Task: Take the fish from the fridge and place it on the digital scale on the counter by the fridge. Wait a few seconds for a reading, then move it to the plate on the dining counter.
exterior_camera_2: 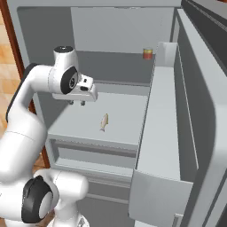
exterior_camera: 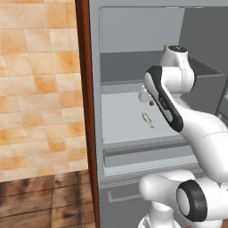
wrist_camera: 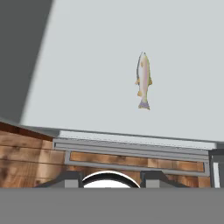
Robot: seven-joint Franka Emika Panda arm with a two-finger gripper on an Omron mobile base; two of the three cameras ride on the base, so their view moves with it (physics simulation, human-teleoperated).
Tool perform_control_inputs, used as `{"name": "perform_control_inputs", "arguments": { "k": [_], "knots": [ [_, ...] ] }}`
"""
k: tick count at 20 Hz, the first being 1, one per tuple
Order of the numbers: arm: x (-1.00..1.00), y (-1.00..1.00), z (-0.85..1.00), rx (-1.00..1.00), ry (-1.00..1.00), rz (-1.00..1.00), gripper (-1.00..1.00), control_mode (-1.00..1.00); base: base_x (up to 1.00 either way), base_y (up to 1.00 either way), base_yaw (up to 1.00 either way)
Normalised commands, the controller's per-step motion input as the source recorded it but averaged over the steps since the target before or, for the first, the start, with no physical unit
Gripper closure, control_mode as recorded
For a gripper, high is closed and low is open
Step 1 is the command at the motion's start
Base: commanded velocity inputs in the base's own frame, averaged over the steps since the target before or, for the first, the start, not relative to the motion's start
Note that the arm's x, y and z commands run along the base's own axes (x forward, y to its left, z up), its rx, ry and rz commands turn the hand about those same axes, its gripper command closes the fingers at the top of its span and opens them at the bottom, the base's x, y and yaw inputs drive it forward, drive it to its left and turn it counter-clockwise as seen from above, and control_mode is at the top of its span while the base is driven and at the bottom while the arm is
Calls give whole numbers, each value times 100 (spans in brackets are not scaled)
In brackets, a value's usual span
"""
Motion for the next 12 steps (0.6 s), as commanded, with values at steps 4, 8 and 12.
{"name": "perform_control_inputs", "arguments": {
  "k": [4, 8, 12],
  "knots": [
    [-3, 0, 0, 0, 0, 0, -100, -100, 0, 0, 0],
    [-7, -11, -20, -3, -2, 0, -100, -100, 0, 0, 0],
    [-2, -21, -38, -6, -6, 0, -100, -100, 0, 0, 0]
  ]
}}
